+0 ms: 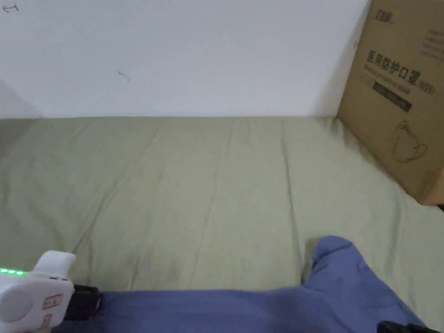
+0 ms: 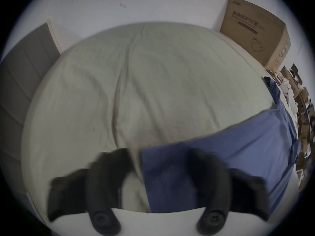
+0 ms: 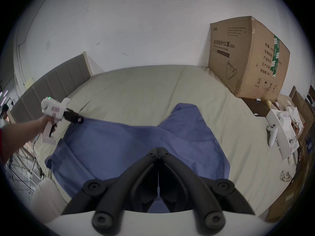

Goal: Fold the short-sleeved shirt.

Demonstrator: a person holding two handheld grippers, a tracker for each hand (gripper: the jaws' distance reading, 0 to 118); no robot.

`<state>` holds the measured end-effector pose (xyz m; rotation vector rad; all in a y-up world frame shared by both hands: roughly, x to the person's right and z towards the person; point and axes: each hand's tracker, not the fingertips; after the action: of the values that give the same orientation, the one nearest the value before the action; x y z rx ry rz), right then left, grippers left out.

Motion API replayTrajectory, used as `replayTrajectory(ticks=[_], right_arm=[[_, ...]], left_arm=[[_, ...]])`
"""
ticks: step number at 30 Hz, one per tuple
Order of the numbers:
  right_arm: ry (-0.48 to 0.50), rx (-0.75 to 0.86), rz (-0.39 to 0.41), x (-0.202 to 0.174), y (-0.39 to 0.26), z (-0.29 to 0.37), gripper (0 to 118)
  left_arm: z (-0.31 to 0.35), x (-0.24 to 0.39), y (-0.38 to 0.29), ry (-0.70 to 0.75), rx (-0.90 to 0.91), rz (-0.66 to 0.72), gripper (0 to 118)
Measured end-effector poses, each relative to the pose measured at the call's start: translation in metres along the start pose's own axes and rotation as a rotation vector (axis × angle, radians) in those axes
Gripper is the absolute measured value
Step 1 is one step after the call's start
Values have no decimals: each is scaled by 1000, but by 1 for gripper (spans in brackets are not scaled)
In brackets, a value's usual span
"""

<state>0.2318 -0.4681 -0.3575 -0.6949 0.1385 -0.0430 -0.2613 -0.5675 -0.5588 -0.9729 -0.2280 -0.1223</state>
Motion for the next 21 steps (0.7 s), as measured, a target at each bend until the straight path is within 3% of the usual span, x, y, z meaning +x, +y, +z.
replayTrajectory(ticks=[1,4,7,8,9,10,11,12,14,16,21], right_arm=[[5,14,-27,6,5,-4,0],[10,4,-83,30,27,-24,0],[-10,-121,-120,62,59,-65,2],[13,-147,-154,74,67,-78,17],[23,-192,-194,87,77,-94,49],[26,-231,-219,100,86,-111,99],[19,-261,-220,107,92,-122,118],[-19,-284,-218,113,96,-135,118],[40,-296,-205,122,98,-150,117],[-48,-357,-191,128,97,-166,117],[-98,-449,-189,137,89,-225,117]], left_arm=[[8,4,-3,6,26,-17,4],[28,22,-11,-14,21,-55,3],[46,26,-13,-38,38,-63,3],[47,23,-13,-48,41,-55,3],[52,23,-13,-50,47,-43,3],[56,22,-13,-54,55,-32,3],[59,21,-13,-60,60,-20,3],[58,15,-13,-71,62,-5,3],[59,12,-12,-87,57,11,3],[55,10,-13,-84,53,13,3],[49,11,-12,-79,43,3,3]])
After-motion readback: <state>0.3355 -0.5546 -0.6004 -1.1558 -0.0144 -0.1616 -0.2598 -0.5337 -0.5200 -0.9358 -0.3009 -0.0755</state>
